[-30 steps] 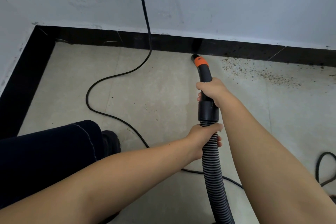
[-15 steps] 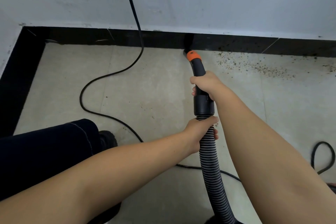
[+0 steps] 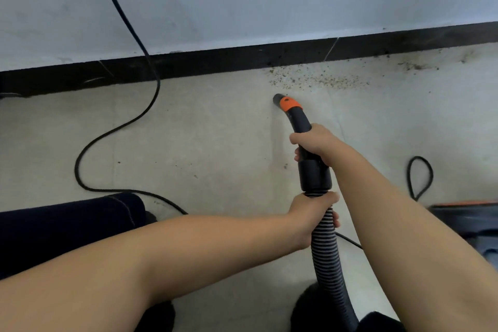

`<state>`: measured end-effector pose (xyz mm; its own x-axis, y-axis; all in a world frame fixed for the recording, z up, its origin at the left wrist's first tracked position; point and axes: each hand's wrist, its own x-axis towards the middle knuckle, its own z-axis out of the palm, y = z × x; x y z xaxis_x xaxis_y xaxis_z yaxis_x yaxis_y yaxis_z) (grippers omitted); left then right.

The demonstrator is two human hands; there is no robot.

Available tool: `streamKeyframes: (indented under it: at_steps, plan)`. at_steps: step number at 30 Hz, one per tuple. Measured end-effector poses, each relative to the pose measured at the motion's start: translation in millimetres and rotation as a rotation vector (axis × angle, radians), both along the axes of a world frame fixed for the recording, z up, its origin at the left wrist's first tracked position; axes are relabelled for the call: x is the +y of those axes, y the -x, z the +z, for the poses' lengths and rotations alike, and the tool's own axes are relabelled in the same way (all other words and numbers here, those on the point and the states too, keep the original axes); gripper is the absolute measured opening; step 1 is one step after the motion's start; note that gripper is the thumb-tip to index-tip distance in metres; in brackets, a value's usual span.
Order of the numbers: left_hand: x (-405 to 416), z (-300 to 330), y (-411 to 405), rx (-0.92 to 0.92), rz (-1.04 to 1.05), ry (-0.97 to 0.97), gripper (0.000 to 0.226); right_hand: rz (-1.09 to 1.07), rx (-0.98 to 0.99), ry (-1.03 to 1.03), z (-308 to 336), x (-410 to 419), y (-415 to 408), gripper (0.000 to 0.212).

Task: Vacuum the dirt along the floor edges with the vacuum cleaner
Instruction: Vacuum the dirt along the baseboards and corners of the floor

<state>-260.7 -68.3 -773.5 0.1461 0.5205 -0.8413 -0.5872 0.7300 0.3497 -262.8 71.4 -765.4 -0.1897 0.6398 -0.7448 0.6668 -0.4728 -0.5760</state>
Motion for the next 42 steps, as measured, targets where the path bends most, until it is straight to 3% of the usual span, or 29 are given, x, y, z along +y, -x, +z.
streamKeyframes:
  at_steps: [7, 12, 17, 29, 42]
  plan:
    - [12, 9, -15, 0.003, -0.088, -0.022, 0.018, -0.164, -0.042, -0.025, 3, 11, -36, 0.021]
    - [8, 4, -9, 0.019, 0.0, -0.016, 0.029, -0.068, -0.02, -0.005, 5, 8, -10, 0.025]
    - [5, -2, -2, 0.022, 0.042, -0.006, 0.017, 0.011, -0.007, 0.006, 0, 4, 5, 0.024]
    - [53, -8, 2, 0.02, -0.137, -0.026, 0.018, -0.241, -0.03, -0.073, -8, 51, -26, 0.026]
    - [38, -11, 5, 0.007, 0.025, 0.007, 0.025, -0.07, -0.021, -0.064, -8, 36, 6, 0.026]
